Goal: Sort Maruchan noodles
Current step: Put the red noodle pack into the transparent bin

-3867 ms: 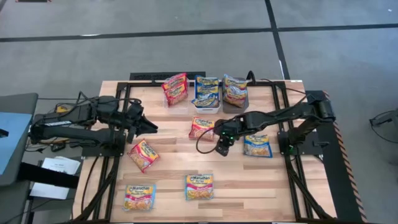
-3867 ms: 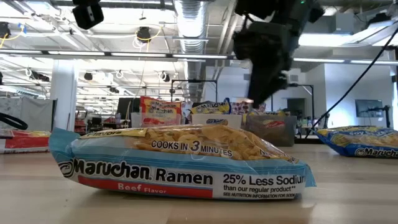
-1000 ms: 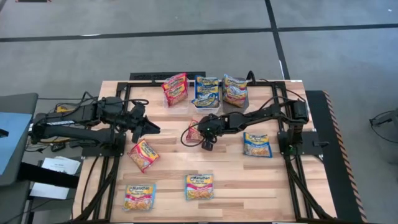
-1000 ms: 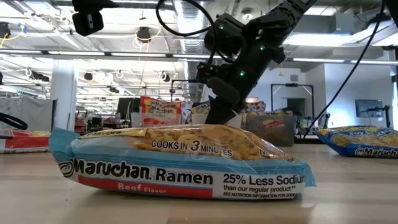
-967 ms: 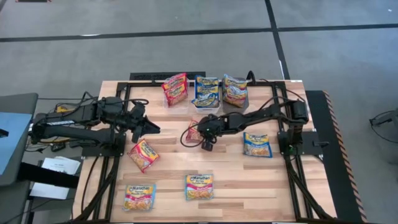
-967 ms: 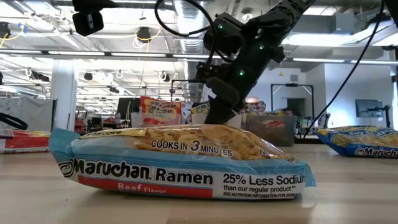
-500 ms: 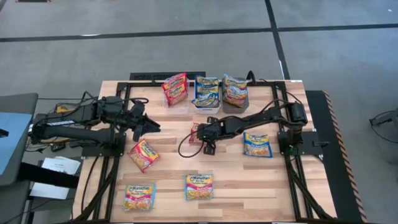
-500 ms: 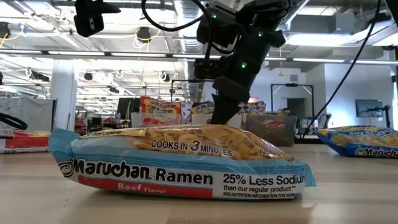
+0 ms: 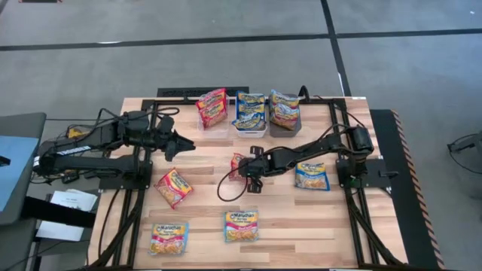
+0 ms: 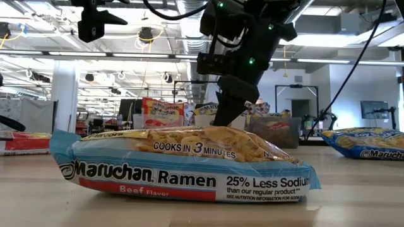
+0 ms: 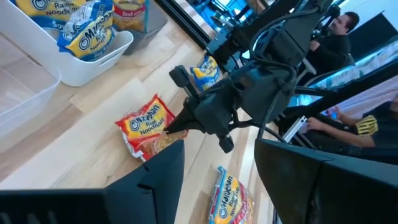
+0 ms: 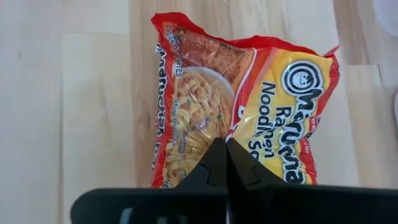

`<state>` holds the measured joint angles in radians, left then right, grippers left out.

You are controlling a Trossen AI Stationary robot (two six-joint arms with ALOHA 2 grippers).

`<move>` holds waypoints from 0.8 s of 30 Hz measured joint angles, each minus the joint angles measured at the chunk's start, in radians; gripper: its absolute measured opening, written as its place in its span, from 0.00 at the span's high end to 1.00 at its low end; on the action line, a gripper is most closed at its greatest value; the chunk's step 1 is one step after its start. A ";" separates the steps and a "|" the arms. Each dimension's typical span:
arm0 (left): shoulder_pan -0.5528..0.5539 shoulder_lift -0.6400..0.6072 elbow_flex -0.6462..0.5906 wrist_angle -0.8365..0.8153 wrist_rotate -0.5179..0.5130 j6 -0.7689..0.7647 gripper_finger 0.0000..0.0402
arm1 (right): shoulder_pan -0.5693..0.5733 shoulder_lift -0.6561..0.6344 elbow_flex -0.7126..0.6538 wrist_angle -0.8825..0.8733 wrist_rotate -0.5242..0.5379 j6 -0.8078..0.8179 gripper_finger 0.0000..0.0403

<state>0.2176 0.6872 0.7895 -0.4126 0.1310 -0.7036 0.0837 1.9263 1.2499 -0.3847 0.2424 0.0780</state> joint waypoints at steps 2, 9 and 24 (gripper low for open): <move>0.001 0.000 0.000 0.000 0.003 -0.002 0.55 | 0.008 -0.001 0.000 0.001 0.002 0.000 0.99; 0.001 0.007 0.000 -0.002 0.122 -0.071 0.55 | 0.029 -0.001 0.039 -0.018 0.028 -0.006 0.99; 0.001 0.006 0.001 -0.098 0.136 -0.256 0.55 | 0.081 -0.004 0.253 -0.135 0.110 -0.140 0.99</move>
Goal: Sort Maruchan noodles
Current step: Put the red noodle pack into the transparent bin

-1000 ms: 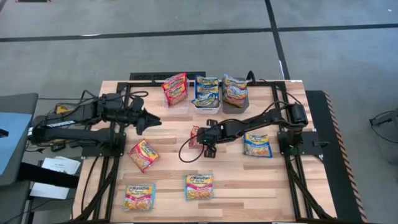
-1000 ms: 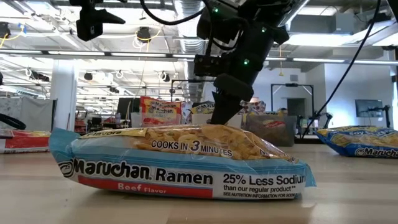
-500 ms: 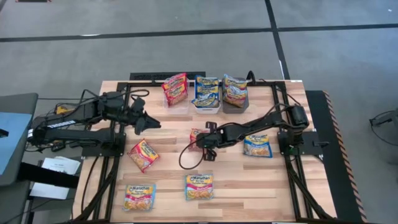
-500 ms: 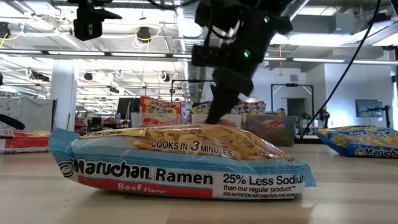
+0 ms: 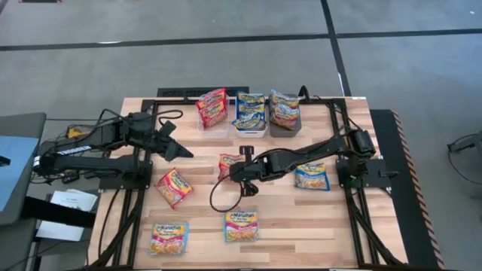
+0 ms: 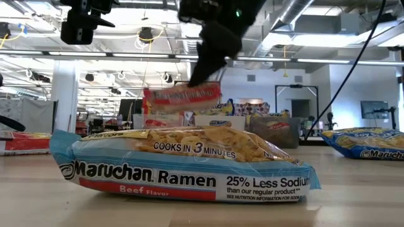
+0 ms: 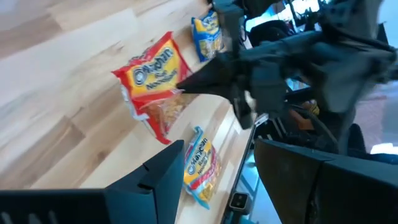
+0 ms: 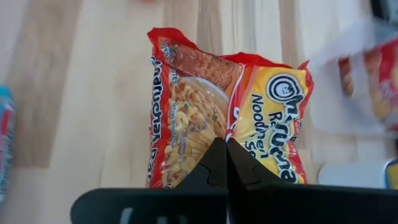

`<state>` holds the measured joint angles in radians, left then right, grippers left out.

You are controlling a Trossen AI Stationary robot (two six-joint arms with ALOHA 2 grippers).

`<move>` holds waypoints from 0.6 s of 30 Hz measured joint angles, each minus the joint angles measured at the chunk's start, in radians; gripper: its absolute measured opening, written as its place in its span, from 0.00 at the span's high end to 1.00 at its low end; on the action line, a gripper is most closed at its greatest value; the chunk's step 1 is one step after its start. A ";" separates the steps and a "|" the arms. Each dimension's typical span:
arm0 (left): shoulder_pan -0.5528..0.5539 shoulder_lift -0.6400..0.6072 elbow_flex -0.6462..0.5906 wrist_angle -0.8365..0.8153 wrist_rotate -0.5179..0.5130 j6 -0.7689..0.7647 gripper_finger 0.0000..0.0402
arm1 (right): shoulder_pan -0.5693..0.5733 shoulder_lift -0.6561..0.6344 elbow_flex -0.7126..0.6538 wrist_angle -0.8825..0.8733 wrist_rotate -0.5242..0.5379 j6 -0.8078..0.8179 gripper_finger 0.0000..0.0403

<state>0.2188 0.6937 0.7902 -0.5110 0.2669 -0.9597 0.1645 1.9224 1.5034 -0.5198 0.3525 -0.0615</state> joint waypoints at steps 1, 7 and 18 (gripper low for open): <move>0.000 0.000 0.000 -0.001 0.000 -0.015 0.55 | 0.003 0.000 0.016 -0.003 0.002 -0.012 0.99; 0.002 0.032 0.000 0.001 0.013 -0.036 0.55 | 0.022 0.000 0.106 -0.021 0.045 -0.102 0.99; 0.114 0.155 0.000 0.056 0.148 0.050 0.55 | 0.036 0.000 0.168 -0.027 0.093 -0.216 0.99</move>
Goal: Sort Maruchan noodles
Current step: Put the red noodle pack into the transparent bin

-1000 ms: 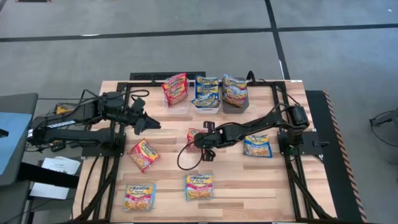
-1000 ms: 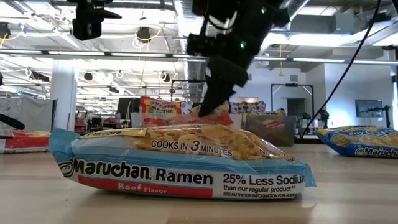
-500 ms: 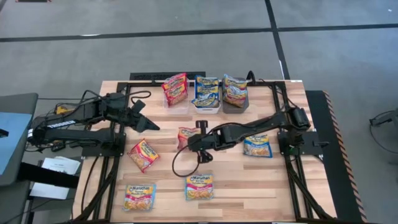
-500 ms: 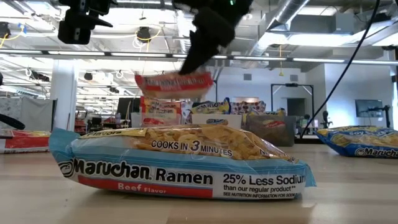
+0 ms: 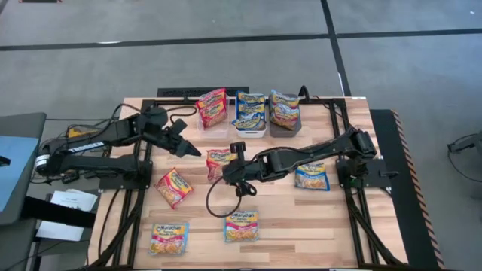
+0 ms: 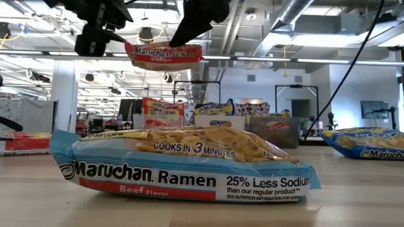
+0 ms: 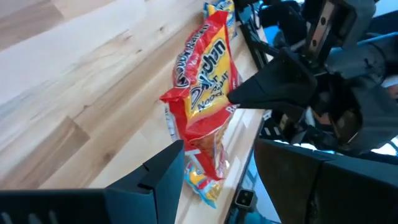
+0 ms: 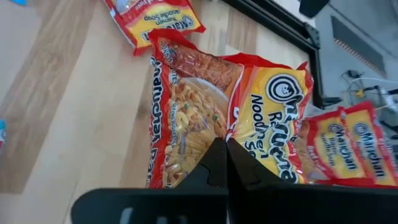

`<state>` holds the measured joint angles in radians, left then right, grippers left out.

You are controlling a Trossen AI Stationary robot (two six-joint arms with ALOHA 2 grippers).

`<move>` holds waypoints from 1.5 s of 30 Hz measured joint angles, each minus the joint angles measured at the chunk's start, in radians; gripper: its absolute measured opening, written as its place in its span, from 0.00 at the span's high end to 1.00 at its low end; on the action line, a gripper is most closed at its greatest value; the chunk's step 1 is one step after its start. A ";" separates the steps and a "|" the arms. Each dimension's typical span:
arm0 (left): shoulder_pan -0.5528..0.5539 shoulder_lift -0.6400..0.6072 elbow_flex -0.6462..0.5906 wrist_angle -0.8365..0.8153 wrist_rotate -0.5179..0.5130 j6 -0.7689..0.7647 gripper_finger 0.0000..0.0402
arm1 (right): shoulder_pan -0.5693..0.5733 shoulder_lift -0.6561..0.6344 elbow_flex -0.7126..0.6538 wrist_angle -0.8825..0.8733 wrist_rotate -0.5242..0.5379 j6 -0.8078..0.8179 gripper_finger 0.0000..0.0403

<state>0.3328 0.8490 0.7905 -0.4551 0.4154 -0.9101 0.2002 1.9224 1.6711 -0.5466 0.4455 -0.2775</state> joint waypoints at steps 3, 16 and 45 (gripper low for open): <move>0.030 0.030 0.000 0.018 0.055 0.004 0.55 | 0.008 0.000 0.000 0.007 0.008 -0.021 0.99; 0.058 0.206 0.000 0.034 0.104 0.061 0.55 | 0.019 0.000 0.000 0.010 0.049 -0.039 0.99; 0.056 0.319 -0.001 0.201 0.351 0.117 0.55 | 0.033 0.000 0.000 0.083 0.054 -0.070 0.99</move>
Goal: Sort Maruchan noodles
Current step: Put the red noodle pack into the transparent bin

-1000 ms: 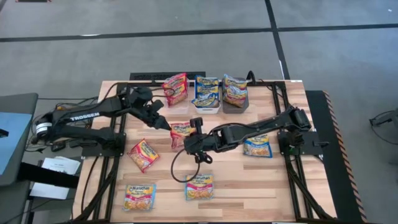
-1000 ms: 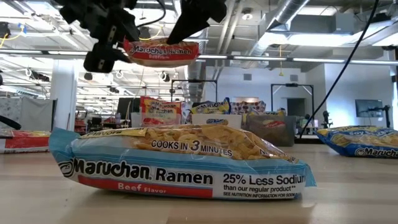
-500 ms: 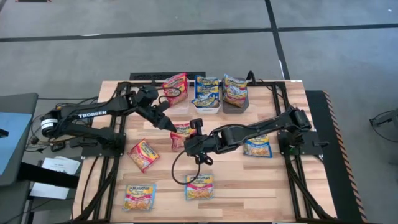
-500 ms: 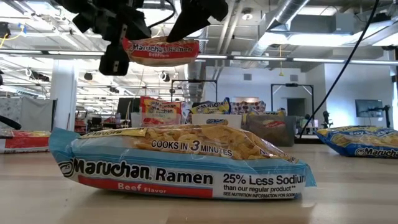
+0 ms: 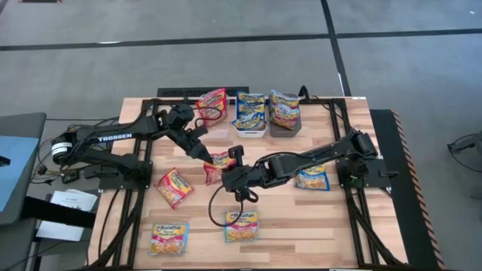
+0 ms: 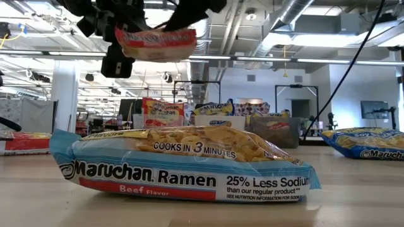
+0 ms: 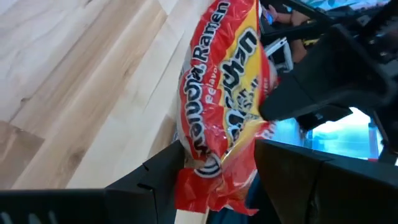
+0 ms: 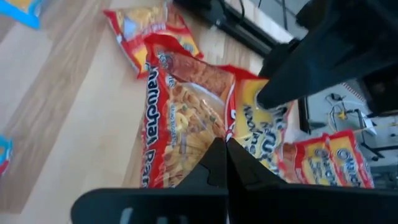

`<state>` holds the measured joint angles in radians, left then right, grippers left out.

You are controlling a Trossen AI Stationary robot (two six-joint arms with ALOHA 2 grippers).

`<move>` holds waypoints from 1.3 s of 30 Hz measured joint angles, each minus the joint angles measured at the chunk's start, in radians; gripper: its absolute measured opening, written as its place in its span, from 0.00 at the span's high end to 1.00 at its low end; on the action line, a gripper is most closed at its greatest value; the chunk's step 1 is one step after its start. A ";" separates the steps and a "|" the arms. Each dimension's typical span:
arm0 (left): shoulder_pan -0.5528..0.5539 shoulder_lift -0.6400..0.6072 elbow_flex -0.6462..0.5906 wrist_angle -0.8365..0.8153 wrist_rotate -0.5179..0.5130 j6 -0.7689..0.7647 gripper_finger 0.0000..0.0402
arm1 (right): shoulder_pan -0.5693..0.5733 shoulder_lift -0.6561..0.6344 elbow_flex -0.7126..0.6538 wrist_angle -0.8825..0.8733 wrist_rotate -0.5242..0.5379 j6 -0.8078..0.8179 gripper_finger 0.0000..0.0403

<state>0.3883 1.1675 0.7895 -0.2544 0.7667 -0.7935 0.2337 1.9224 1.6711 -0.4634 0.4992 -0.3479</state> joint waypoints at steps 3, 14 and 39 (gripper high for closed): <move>-0.001 0.000 0.000 -0.003 0.008 0.004 0.55 | -0.004 -0.002 0.000 0.029 -0.001 -0.023 0.99; 0.000 0.000 -0.001 -0.003 0.006 0.048 0.72 | -0.018 -0.002 0.000 0.011 -0.009 0.006 0.98; -0.003 0.000 0.000 0.003 -0.047 0.215 1.00 | -0.023 -0.001 0.008 -0.018 0.018 0.071 0.77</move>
<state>0.3858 1.1671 0.7891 -0.2516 0.7194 -0.5788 0.2111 1.9219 1.6793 -0.4815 0.5171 -0.2771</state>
